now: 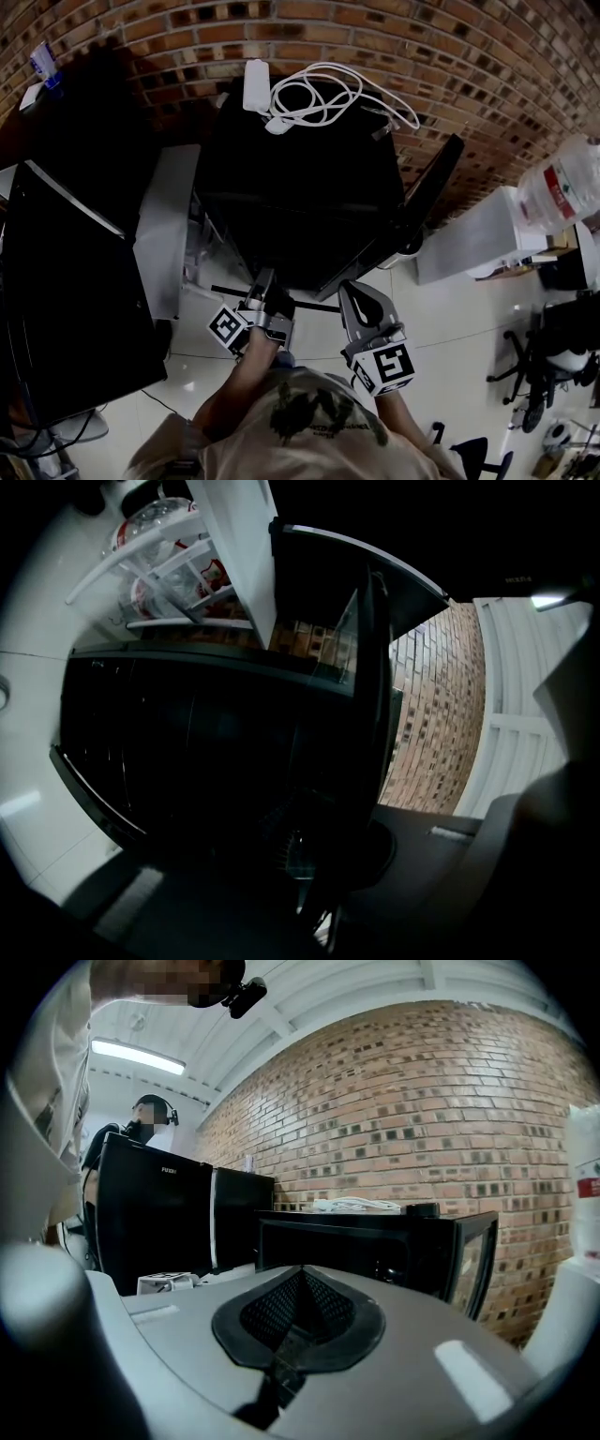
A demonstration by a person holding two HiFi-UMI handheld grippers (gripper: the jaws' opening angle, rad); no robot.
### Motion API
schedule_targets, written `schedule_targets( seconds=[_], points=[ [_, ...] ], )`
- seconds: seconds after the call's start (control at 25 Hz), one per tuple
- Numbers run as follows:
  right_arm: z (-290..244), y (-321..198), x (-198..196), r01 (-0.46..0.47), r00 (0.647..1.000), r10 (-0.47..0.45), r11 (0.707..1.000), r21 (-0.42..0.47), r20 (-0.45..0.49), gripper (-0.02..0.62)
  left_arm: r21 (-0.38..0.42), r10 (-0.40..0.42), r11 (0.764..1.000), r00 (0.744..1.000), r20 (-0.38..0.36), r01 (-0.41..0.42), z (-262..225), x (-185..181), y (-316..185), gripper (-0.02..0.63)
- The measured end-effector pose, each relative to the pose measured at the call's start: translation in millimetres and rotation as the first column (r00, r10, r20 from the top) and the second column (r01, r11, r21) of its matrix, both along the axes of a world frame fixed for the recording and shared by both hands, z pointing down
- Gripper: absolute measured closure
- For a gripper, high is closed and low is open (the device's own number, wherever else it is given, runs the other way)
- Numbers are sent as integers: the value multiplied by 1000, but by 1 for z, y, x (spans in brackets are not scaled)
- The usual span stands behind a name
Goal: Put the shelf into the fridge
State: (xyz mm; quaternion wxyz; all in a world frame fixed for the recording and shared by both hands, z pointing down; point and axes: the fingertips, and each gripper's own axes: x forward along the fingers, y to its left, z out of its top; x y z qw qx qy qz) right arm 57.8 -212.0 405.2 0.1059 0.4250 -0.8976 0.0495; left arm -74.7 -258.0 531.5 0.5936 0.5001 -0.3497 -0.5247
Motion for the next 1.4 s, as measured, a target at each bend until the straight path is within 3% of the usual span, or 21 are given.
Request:
schedule_targets(
  seconds=[0.4,0.96,1.4],
  points=[
    [8,-7,-3,-7,1000,7,1000,-17,-27,595,-27,-13,1000,1000,2,13,23,2,-21,588],
    [21,-11,-18,22,999,-24,999,-39,-35,595,10,-15,1000,999,-42,16,18,4,-27,586],
    [21,-10,-18,18,999,-19,999,-40,-35,595,-8,-26,1000,1000,-13,26,28,4,-45,583]
  ],
)
